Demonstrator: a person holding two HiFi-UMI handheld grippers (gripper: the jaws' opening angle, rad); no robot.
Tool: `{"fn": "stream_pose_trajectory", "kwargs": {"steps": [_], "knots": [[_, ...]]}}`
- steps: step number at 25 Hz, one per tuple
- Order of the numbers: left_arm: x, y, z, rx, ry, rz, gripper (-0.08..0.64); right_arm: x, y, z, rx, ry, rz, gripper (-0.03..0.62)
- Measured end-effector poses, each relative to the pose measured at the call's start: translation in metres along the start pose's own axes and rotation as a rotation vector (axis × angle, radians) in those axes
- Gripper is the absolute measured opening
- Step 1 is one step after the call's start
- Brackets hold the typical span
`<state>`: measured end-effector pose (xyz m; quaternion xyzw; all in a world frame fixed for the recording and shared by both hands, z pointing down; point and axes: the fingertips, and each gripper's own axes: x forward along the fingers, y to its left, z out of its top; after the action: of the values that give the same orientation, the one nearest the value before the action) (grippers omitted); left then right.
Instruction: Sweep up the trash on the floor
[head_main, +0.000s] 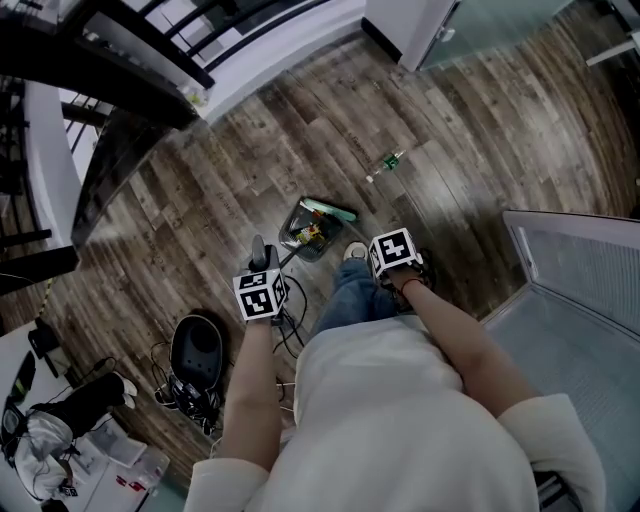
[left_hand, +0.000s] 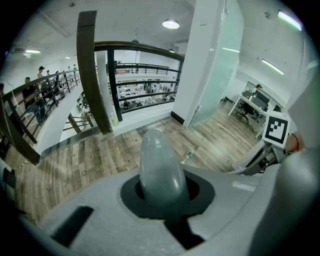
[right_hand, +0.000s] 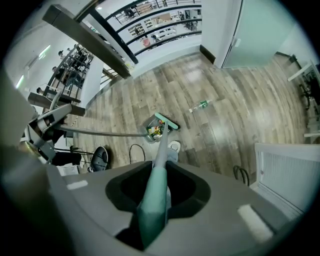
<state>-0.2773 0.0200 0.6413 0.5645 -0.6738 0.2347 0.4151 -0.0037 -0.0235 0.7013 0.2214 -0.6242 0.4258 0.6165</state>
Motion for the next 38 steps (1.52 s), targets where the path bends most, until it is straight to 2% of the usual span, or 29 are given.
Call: {"fn": "stream_pose_trajectory", "kwargs": {"steps": [6, 14, 22, 38], "knots": [[0.0, 0.001, -0.001, 0.001, 0.003, -0.004, 0.023, 0.002, 0.003, -0.013, 0.109, 0.005, 0.06, 0.098], [-0.003, 0.001, -0.005, 0.003, -0.005, -0.007, 0.025, 0.0, 0.009, -0.028, 0.163, 0.011, 0.092, 0.098], [-0.003, 0.001, -0.004, 0.003, -0.005, -0.014, 0.026, -0.004, 0.029, -0.051, 0.124, 0.069, 0.139, 0.097], [-0.005, 0.003, -0.006, 0.003, -0.009, -0.027, 0.028, -0.016, 0.034, -0.054, 0.118, 0.045, 0.13, 0.098]]}}
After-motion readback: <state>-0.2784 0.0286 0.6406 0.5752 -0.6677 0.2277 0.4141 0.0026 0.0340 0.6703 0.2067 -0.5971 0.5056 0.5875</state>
